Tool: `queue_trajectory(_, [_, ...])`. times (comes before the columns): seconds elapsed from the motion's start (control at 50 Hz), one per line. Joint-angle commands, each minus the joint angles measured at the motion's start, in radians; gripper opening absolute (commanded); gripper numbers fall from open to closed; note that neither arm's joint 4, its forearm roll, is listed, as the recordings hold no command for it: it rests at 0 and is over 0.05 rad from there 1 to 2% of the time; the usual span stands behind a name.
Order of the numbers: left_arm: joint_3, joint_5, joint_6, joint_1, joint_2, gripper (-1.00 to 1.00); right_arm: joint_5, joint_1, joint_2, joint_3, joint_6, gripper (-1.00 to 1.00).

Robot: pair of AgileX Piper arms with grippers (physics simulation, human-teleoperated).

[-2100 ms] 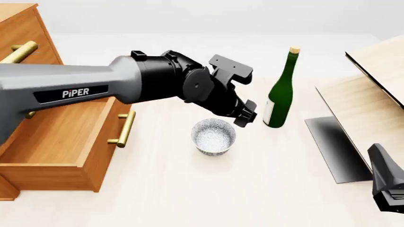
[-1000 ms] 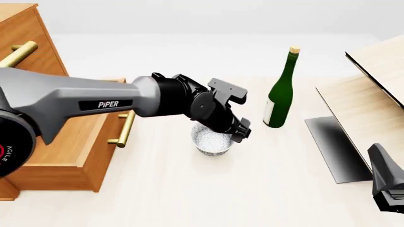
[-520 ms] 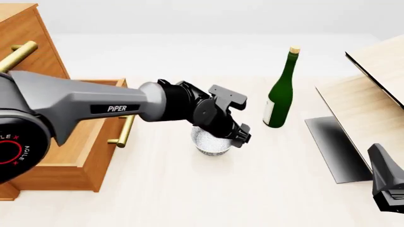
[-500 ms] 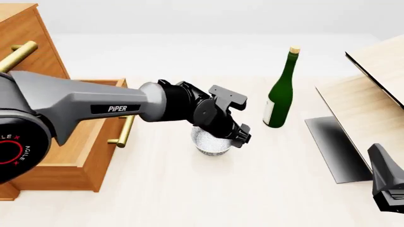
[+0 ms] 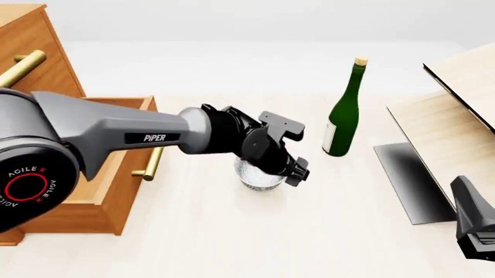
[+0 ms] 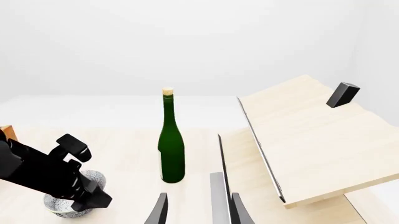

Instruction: Put the bowl in the bottom drawer of the cabinet.

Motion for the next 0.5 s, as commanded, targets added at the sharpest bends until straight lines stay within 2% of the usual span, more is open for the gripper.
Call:
queue_trajectory(0.02, [0.0,-0.008,-0.01,-0.005,0.018,1.0,0.0,0.0,0.0,0.0,0.0,1.0])
queue_trajectory(0.5, [0.015,-0.029,-0.034,-0.014,0.042,1.0,0.0,0.0,0.0,0.0,0.0,1.0])
